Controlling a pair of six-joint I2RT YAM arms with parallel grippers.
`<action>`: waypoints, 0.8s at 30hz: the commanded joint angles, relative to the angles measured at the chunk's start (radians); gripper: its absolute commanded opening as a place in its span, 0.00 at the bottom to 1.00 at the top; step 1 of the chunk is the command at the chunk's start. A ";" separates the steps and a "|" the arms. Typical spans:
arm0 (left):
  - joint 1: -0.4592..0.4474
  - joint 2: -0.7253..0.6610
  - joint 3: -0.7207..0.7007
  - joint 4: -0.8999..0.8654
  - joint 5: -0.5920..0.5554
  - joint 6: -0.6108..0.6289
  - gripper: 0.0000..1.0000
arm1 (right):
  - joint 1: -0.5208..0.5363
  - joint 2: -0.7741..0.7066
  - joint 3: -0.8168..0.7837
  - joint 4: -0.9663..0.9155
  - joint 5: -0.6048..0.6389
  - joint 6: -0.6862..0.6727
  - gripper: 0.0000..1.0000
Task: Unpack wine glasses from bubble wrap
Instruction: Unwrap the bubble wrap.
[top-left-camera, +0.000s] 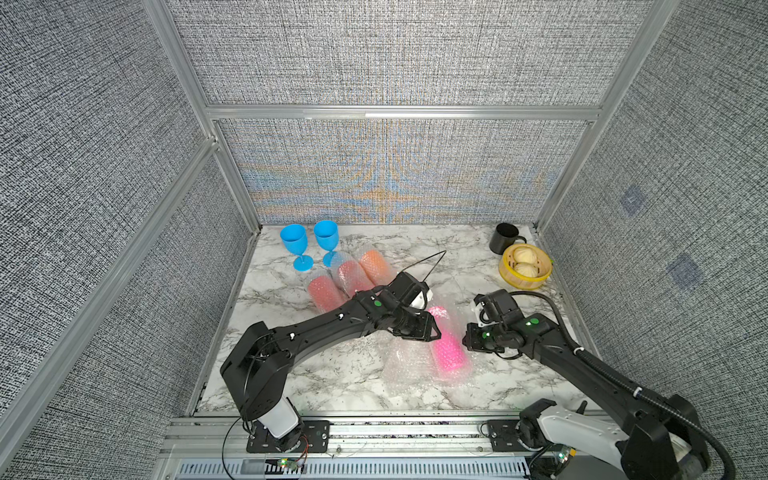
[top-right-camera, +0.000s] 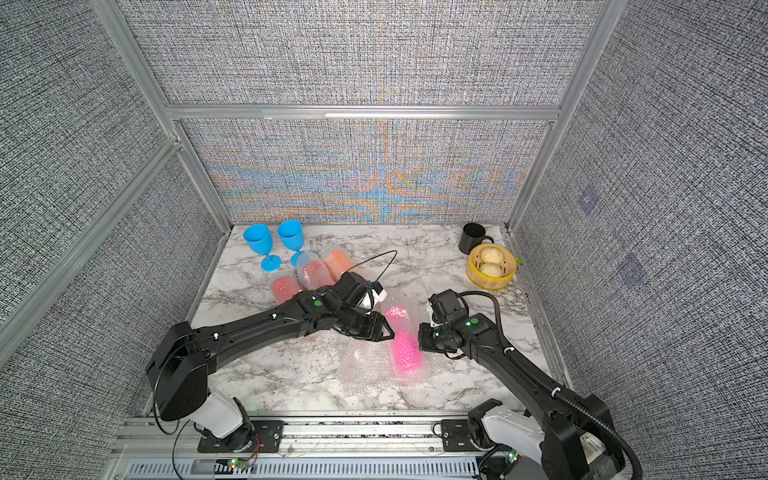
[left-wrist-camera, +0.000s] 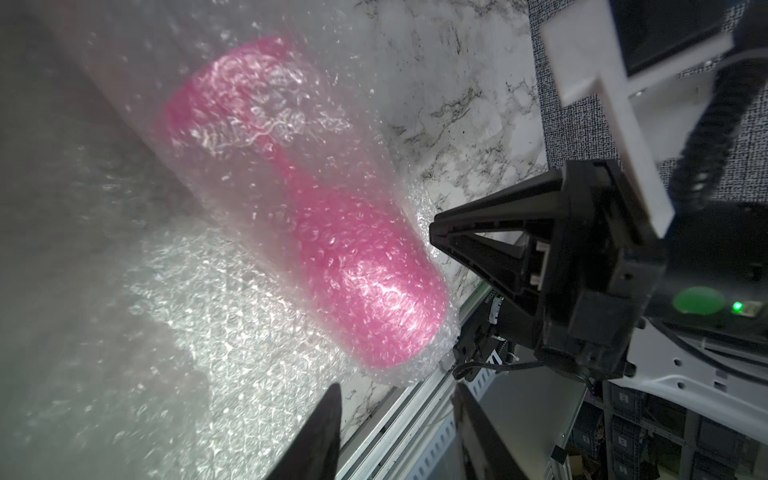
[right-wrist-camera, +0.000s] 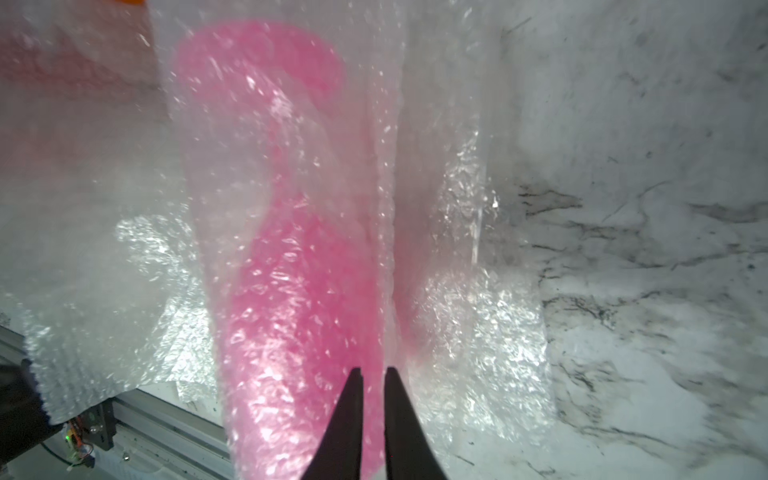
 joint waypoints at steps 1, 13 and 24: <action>-0.009 0.007 0.013 -0.024 0.022 0.028 0.43 | 0.005 0.016 -0.003 0.004 -0.059 0.001 0.12; -0.009 0.007 0.004 -0.057 0.014 0.056 0.43 | 0.103 0.034 0.079 0.031 -0.102 0.036 0.12; -0.009 0.023 -0.006 -0.037 0.006 0.056 0.43 | 0.133 0.011 0.127 0.019 -0.037 0.063 0.12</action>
